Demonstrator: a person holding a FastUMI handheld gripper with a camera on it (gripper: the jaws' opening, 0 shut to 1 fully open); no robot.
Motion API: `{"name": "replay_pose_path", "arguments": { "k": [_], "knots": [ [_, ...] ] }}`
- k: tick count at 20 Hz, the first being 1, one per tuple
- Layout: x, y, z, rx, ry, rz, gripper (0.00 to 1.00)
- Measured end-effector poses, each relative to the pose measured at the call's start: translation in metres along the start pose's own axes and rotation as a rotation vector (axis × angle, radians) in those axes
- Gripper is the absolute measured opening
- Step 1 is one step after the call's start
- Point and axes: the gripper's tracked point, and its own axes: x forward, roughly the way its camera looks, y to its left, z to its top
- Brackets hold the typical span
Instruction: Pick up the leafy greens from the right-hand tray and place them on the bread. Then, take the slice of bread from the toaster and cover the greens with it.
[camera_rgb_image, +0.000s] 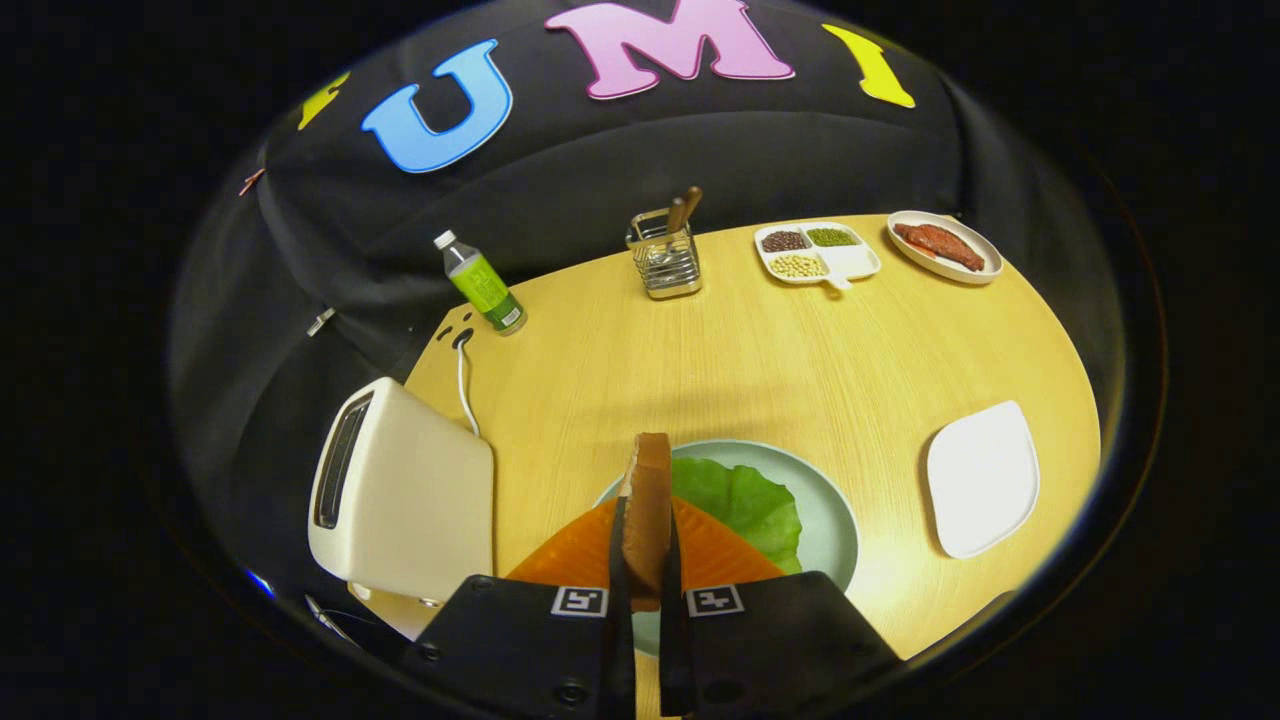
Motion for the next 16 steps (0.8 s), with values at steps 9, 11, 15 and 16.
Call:
{"name": "replay_pose_path", "arguments": {
  "k": [9, 11, 15, 16],
  "knots": [
    [0.008, -0.042, -0.011, -0.100, 0.003, -0.095, 0.42],
    [0.010, -0.051, -0.012, -0.103, 0.007, -0.120, 0.54],
    [0.006, -0.066, -0.012, -0.116, -0.001, -0.157, 0.67],
    [0.004, -0.067, -0.011, -0.110, -0.005, -0.156, 0.75]
  ]
}}
